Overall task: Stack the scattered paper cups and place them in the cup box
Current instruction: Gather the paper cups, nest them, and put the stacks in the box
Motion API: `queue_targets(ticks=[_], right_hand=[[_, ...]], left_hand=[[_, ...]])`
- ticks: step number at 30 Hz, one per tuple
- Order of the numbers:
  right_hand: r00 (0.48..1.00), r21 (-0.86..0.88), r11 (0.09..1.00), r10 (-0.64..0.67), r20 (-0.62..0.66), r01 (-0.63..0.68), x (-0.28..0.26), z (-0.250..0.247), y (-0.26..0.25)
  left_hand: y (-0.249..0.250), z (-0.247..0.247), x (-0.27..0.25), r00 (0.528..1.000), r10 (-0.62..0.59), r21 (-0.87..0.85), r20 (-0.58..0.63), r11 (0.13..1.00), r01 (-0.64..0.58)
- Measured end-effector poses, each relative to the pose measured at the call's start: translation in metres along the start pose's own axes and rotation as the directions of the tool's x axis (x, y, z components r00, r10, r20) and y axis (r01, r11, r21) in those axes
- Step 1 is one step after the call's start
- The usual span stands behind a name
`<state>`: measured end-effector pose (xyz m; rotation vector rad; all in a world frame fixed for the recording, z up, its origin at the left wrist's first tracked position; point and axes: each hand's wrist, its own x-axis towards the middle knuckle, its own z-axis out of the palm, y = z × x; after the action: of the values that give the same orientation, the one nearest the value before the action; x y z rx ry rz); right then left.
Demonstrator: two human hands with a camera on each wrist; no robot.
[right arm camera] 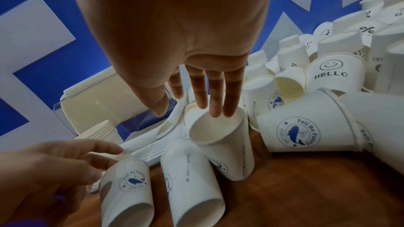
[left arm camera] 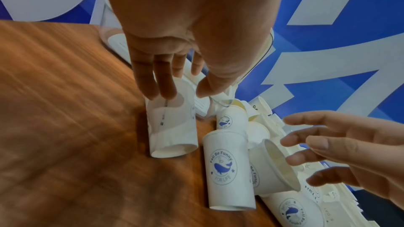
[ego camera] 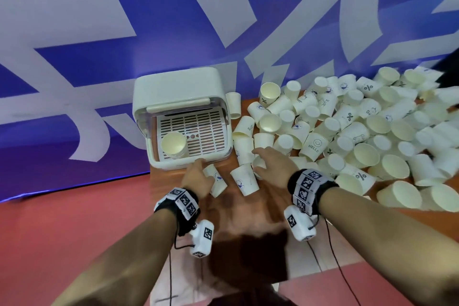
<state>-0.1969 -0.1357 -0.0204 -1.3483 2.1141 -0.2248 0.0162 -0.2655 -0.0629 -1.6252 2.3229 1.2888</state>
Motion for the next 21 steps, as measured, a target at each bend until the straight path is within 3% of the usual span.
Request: queue_targets(ticks=[8, 15, 21], right_hand=[[1.0, 0.031, 0.999, -0.02, 0.002, 0.02, 0.001, 0.004, 0.009], [0.995, -0.01, 0.995, -0.099, 0.023, 0.099, 0.01, -0.001, -0.007], [0.983, -0.178, 0.973, -0.125, 0.135, 0.149, 0.028, 0.008, -0.034]], left_hand=[[-0.003, 0.013, 0.008, 0.997, -0.072, -0.028, -0.011, 0.997, 0.071], [0.001, 0.009, -0.003, 0.997, -0.064, -0.009, -0.035, 0.998, 0.064], [-0.012, -0.009, -0.027, 0.992, -0.062, -0.016, -0.114, 0.998, 0.06]])
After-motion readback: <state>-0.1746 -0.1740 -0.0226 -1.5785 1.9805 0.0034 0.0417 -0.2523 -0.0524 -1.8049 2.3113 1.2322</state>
